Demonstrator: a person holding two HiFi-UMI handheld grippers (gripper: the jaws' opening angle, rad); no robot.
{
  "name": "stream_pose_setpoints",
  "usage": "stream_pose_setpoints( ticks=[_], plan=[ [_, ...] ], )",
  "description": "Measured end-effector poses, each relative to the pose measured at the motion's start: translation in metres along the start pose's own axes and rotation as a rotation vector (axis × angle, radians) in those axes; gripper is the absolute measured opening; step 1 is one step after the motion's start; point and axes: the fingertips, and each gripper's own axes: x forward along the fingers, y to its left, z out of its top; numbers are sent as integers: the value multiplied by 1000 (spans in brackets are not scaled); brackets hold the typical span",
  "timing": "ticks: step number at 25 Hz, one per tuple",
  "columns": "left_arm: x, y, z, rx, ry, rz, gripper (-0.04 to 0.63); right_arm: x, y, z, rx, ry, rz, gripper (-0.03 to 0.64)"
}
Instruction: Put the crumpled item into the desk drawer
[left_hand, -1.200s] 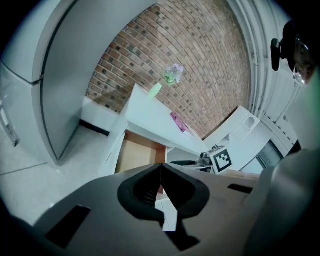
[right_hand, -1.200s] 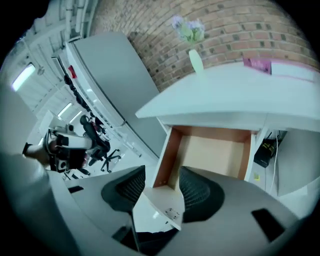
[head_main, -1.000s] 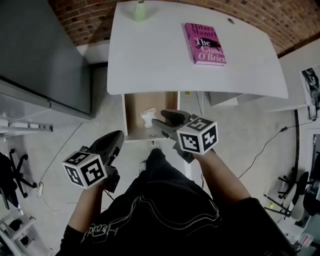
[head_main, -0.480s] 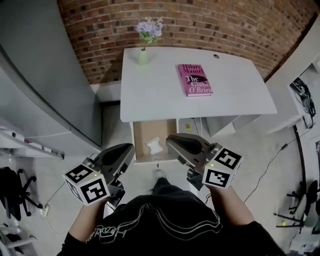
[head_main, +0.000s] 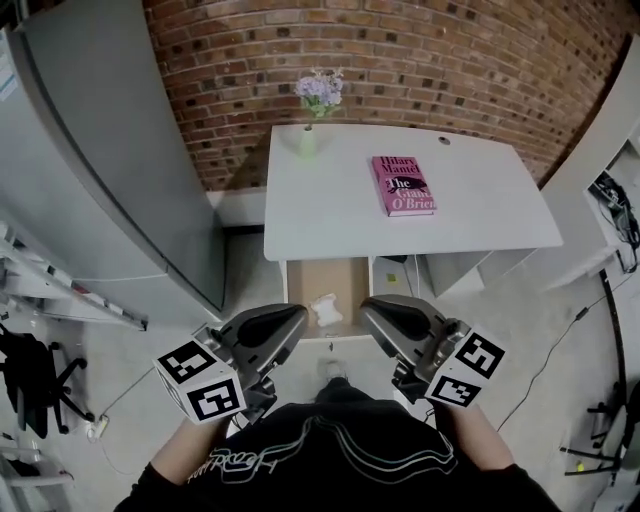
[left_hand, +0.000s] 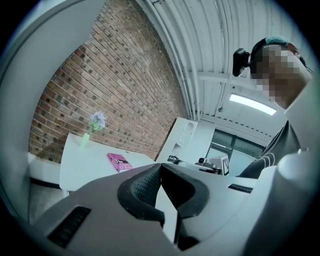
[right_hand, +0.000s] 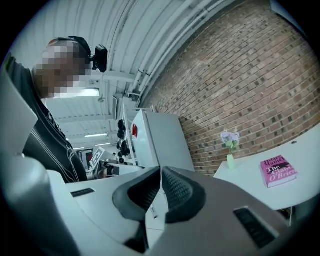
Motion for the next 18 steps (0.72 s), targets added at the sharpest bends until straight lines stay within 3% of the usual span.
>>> stream_pose_setpoints(
  ticks=[18],
  plan=[
    [3, -4, -15, 32, 49, 1, 21, -9, 5, -15, 29, 6, -12, 48]
  ],
)
